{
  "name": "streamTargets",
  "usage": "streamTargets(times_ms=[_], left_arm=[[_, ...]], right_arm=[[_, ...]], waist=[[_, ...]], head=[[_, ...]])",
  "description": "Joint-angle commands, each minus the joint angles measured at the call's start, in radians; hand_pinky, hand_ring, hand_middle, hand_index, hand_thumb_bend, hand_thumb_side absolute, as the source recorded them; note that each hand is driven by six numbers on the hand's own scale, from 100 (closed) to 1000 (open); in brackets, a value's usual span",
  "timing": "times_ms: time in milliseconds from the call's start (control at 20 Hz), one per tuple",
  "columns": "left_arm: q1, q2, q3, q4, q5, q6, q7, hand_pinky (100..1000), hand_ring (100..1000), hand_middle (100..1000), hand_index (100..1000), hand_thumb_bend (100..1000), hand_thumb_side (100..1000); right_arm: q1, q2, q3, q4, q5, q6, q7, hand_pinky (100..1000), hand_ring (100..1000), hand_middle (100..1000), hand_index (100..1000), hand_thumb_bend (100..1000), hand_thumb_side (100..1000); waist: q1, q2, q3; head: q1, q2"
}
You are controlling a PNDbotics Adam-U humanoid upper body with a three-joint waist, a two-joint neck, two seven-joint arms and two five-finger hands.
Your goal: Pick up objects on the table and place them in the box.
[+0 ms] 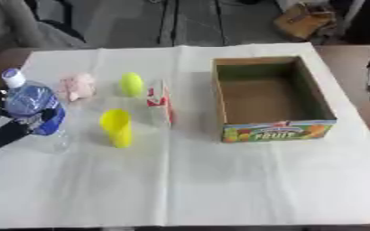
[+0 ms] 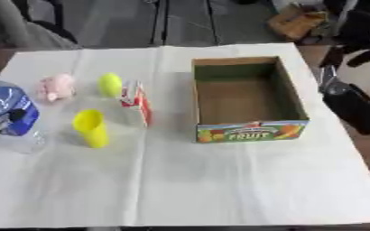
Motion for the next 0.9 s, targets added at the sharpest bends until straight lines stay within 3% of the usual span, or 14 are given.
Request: streamTargets(times_ms=[50,250,550,600,700,900], left_arm=[[-0.018,0.019,-0.005,-0.007,0.002,-0.005,0.017,620,595,678,878,842,539],[-0.018,0.019,-0.013,-0.005,-0.018,-0.007,-0.004,602,577,660,873,765,458],[-0.019,0.015,-0.014,-0.005,-0.019,-0.004,-0.013,563,549,629,855,720,421],[-0.019,0.013,-0.016,-0.004,-0.014,-0.003,-0.011,464,491,593,828,650,382],[-0.021,0.009,-0.017,-0.003,0.005,-0.001,-0.003,423,462,565,812,607,360],[-0.035,0.014,-0.018,-0.029,0.068,0.012,0.015,421,457,550,804,564,347]], right_arm=[[-0.015,-0.01,-0.008,-0.022,-0.008,-0.004,0.0,549,641,752,920,100,356],[-0.015,-0.01,-0.008,-0.022,-0.008,-0.005,0.0,549,642,752,921,100,359],[-0.015,-0.009,-0.009,-0.022,-0.009,-0.006,0.0,549,641,752,921,100,361],[-0.015,-0.009,-0.009,-0.022,-0.009,-0.006,0.0,550,642,752,921,100,364],[-0.015,-0.009,-0.009,-0.022,-0.009,-0.006,0.0,550,642,752,921,100,364],[-0.015,-0.008,-0.009,-0.022,-0.01,-0.006,0.0,550,642,752,921,100,367]], waist=[[0.001,-0.012,-0.002],[0.003,-0.012,-0.003],[0.004,-0.012,-0.002],[0.004,-0.012,-0.002],[0.004,-0.012,-0.003],[0.003,-0.011,-0.004]], head=[[0.0,-0.014],[0.0,-0.014],[0.0,-0.015],[0.0,-0.015],[0.0,-0.015],[0.0,-0.016]])
